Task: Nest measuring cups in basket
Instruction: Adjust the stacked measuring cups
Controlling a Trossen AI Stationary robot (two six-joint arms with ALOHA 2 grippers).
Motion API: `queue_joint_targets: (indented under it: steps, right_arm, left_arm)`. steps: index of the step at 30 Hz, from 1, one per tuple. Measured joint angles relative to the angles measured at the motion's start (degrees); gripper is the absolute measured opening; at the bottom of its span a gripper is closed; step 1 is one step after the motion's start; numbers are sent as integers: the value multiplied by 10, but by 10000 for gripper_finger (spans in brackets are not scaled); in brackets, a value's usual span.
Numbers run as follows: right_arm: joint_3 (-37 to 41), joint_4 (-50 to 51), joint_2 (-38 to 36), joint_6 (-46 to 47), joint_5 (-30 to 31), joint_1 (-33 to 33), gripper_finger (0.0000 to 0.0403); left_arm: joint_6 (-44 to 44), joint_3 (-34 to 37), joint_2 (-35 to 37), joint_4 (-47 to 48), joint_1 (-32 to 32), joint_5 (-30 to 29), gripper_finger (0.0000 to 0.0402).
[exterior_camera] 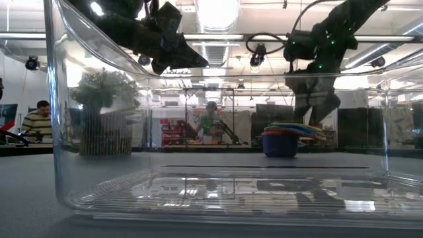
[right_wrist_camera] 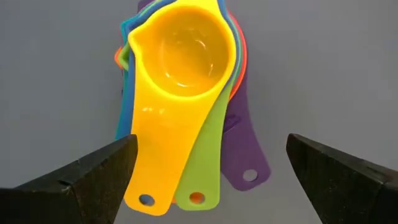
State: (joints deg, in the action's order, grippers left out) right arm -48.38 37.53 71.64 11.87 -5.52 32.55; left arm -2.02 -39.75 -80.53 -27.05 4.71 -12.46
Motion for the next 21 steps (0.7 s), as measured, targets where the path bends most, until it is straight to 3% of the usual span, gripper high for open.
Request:
queue_joint_targets:
  steps: [10,21]
  right_arm:
    - [0,-21,48,-14,-33,5,400]
    - [0,-45,41,9,-64,4,400]
  left_arm:
    - [0,0,0,1,0,0,0]
    - [0,0,0,3,0,0,0]
